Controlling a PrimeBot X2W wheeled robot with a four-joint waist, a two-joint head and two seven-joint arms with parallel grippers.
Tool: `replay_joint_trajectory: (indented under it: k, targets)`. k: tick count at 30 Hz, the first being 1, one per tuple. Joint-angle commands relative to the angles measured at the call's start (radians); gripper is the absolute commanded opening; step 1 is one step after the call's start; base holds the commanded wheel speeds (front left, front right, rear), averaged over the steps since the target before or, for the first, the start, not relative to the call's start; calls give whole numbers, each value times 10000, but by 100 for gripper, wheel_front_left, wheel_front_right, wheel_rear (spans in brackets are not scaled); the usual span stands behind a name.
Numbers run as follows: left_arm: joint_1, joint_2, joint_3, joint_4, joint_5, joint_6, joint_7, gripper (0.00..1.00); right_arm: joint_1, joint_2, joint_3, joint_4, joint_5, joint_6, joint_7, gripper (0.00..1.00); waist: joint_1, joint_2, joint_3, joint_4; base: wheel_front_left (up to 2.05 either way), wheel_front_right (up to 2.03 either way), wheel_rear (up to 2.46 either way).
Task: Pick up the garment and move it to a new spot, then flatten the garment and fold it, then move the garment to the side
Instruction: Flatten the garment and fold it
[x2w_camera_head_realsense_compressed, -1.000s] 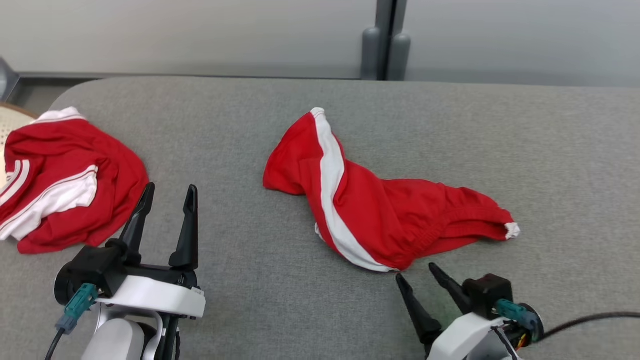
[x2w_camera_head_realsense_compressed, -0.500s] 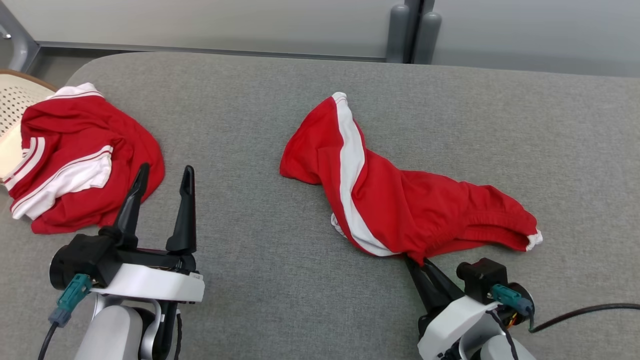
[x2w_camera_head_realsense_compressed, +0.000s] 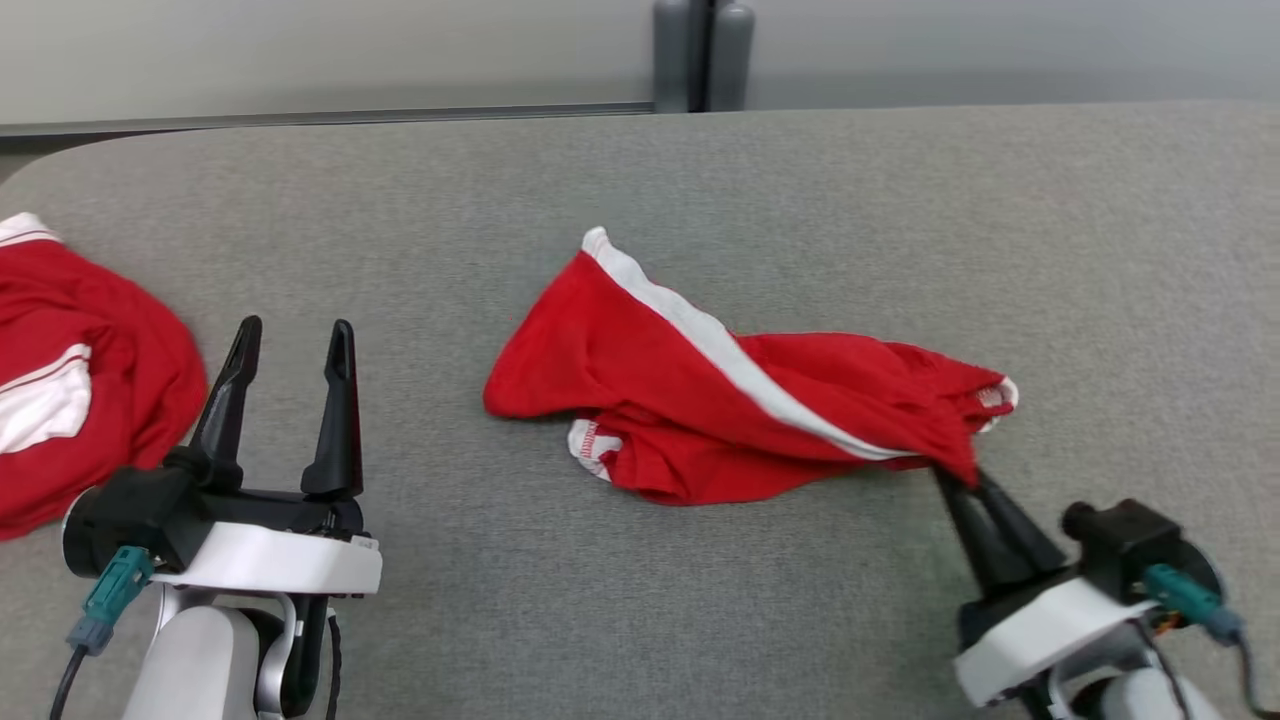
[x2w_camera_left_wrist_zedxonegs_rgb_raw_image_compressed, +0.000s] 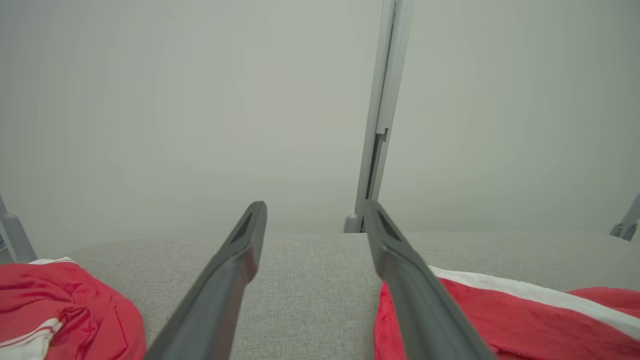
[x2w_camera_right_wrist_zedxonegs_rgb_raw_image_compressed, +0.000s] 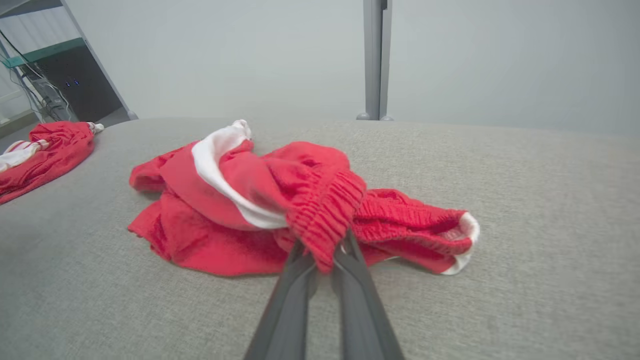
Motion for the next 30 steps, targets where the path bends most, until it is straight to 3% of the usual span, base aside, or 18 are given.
replay_joint_trajectory:
  k: [1, 5, 10, 16, 25, 26, 27, 28, 30]
  targets:
    - [-157, 12, 65, -8, 83, -59, 3, 100, 106, -145, -262, -239, -73, -3, 95, 0, 0, 0, 143, -212, 0, 0, 0]
    - [-347, -38, 114, 0, 176, -169, 3, 100, 342, -460, -1279, -814, -133, -3, 483, 0, 0, 0, 325, -280, 0, 0, 0]
    - [-638, -167, 35, 86, 264, -282, 3, 100, -7, -363, -1843, -973, 6, -3, 808, 0, 0, 0, 637, -114, 0, 0, 0]
    - [-999, -360, -96, 185, 298, -437, 1, 100, -972, -162, -1770, 151, 335, -3, 1005, 0, 0, 0, 1120, 147, 0, 0, 0]
    - [-1352, -484, -141, 280, 376, -550, 2, 100, -2203, 28, -1470, 2176, 791, -3, 189, 0, 0, 0, 1596, 180, 0, 0, 0]
    - [-1369, -478, -116, 282, 405, -558, 2, 100, -2237, 101, -1454, 2306, 868, -3, 48, 38, 0, 0, 1600, 146, 0, 0, 0]
    - [-1360, -464, -84, 281, 433, -560, 2, 100, -2261, 99, -1381, 2410, 863, -3, -60, 84, 0, 0, 1596, 104, 0, 0, 0]
    - [-1338, -449, -54, 295, 454, -571, 2, 100, -2266, 81, -1360, 2468, 883, -3, -176, 100, 0, 0, 1581, 58, 0, 0, 0]
    - [-1269, -424, 16, 321, 477, -587, 1, 100, -2129, 112, -1396, 2467, 1009, -3, -397, 100, 0, 0, 1521, -32, 0, 0, 0]
